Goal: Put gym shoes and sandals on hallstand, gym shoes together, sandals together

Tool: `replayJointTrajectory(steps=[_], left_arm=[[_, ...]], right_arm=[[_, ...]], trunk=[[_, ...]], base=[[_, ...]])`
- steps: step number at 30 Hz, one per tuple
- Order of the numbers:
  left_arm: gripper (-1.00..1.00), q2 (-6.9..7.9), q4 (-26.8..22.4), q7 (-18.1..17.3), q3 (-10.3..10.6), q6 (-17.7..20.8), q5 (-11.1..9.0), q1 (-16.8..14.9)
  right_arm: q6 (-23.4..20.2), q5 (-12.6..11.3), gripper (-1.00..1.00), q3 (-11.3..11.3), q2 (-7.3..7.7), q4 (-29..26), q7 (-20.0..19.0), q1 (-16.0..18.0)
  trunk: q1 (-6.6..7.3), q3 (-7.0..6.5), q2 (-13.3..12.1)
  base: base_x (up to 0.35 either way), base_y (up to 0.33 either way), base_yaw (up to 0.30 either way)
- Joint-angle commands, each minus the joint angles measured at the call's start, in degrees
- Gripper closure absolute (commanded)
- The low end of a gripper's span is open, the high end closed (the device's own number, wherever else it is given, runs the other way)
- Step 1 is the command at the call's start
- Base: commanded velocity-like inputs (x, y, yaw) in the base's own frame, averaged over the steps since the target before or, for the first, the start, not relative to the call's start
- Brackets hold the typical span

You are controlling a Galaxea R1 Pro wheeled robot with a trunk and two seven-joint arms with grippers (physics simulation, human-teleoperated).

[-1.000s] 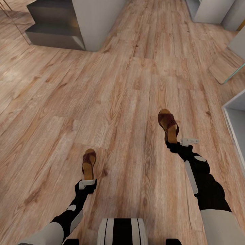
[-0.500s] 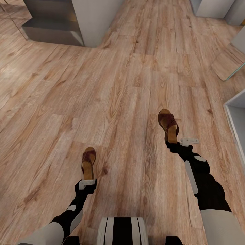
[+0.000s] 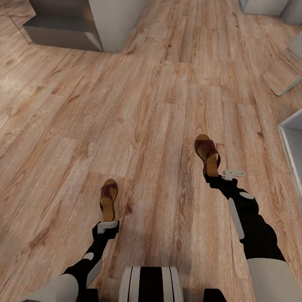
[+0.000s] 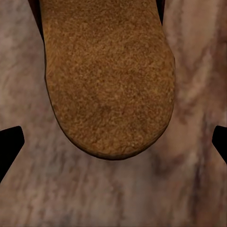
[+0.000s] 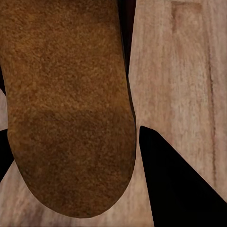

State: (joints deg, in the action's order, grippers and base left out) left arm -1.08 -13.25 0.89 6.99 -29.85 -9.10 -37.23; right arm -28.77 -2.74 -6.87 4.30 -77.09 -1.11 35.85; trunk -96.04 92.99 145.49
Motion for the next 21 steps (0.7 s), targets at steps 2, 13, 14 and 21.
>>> replayJointTrajectory(steps=[2, 13, 14, 21], left_arm=[[-1.00, 0.02, 0.1, 0.1, 0.5, -0.2, -0.6, 0.0], [-1.00, 0.02, 0.1, 0.2, 0.5, -0.2, -0.6, 0.0], [-1.00, 0.02, 0.1, 0.2, 0.5, -0.2, -0.6, 0.0], [-1.00, 0.05, 0.1, 0.2, 0.5, -0.2, -0.6, 0.0]], right_arm=[[-0.3, -0.4, 1.00, -0.1, -0.01, -0.1, -0.1, 0.0], [-0.3, -0.4, 1.00, -0.1, 0.00, -0.1, -0.1, 0.0], [-0.3, -0.4, 1.00, -0.1, 0.00, -0.1, -0.1, 0.0], [-0.3, -0.4, 1.00, -0.1, -0.01, -0.1, -0.1, 0.0]], trunk=[[0.01, 0.03, 0.0], [0.01, 0.03, 0.0], [0.01, 0.03, 0.0], [0.01, 0.03, 0.0]], base=[[0.000, 0.000, 0.000], [0.030, 0.000, 0.000], [0.026, 0.000, 0.000], [0.007, 0.000, 0.000]])
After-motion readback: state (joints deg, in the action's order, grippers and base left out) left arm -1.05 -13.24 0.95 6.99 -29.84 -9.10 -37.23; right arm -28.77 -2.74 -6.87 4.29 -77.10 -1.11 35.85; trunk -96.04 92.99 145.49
